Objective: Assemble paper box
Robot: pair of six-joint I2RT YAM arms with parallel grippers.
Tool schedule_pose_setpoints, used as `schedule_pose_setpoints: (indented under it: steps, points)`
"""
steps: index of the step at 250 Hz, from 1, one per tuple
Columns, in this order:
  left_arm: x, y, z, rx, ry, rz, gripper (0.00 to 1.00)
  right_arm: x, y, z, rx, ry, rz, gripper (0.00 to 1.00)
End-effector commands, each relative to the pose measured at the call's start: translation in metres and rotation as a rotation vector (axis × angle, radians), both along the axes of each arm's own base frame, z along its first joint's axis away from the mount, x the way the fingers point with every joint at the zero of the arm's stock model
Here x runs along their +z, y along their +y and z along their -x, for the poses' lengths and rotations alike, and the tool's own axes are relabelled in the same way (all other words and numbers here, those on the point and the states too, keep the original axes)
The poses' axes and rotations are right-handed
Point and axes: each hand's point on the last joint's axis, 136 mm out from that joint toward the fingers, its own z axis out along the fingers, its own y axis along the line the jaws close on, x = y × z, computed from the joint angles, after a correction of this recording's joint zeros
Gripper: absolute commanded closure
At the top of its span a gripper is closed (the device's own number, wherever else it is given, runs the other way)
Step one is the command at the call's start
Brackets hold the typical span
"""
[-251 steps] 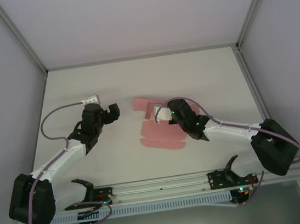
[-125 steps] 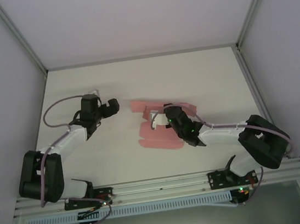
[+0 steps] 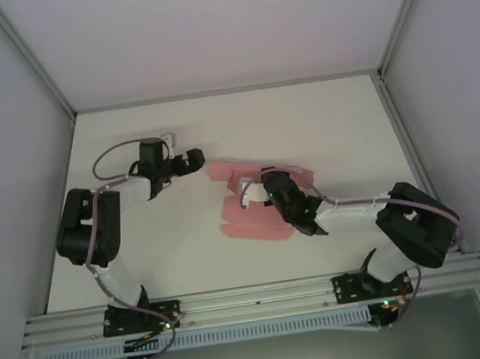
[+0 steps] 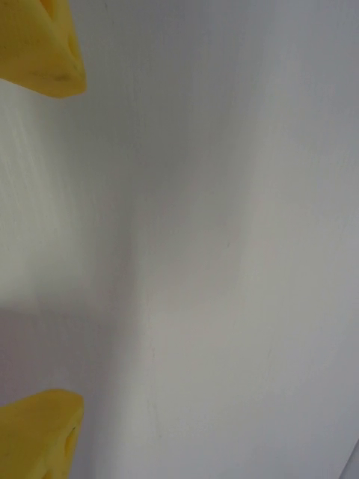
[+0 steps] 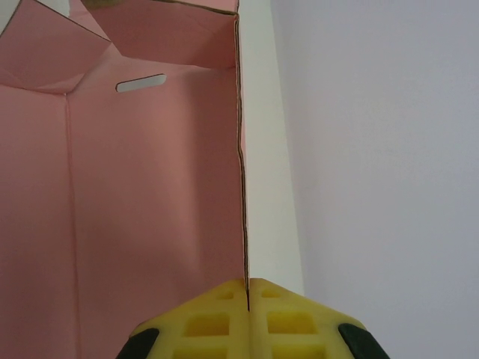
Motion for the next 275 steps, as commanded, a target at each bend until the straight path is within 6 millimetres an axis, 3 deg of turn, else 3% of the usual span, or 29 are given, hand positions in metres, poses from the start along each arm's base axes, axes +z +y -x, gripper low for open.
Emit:
schedule_pose_setpoints:
  steps: [1,74,138,195,249,275]
  points:
    - [0.014,-0.022,0.000,-0.119,-0.073,0.060,0.00,-0.005,0.001,0.002,-0.020,0.034,-0.006,1.00]
    - [0.009,-0.041,0.022,-0.290,-0.083,0.090,0.00,-0.002,0.004,0.003,-0.021,0.061,-0.031,1.00]
    - [0.022,-0.074,0.050,-0.533,-0.123,0.255,0.04,-0.004,0.001,0.003,-0.035,0.073,-0.021,1.00]
    - [0.024,-0.083,0.062,-0.618,-0.112,0.297,0.24,-0.004,-0.002,0.006,-0.048,0.086,-0.043,1.00]
    - [0.035,-0.100,0.091,-0.747,-0.133,0.349,0.36,-0.009,-0.004,0.003,-0.068,0.097,-0.017,1.00]
    - [0.036,-0.104,0.099,-0.765,-0.127,0.342,0.59,-0.007,-0.003,0.002,-0.075,0.090,-0.036,1.00]
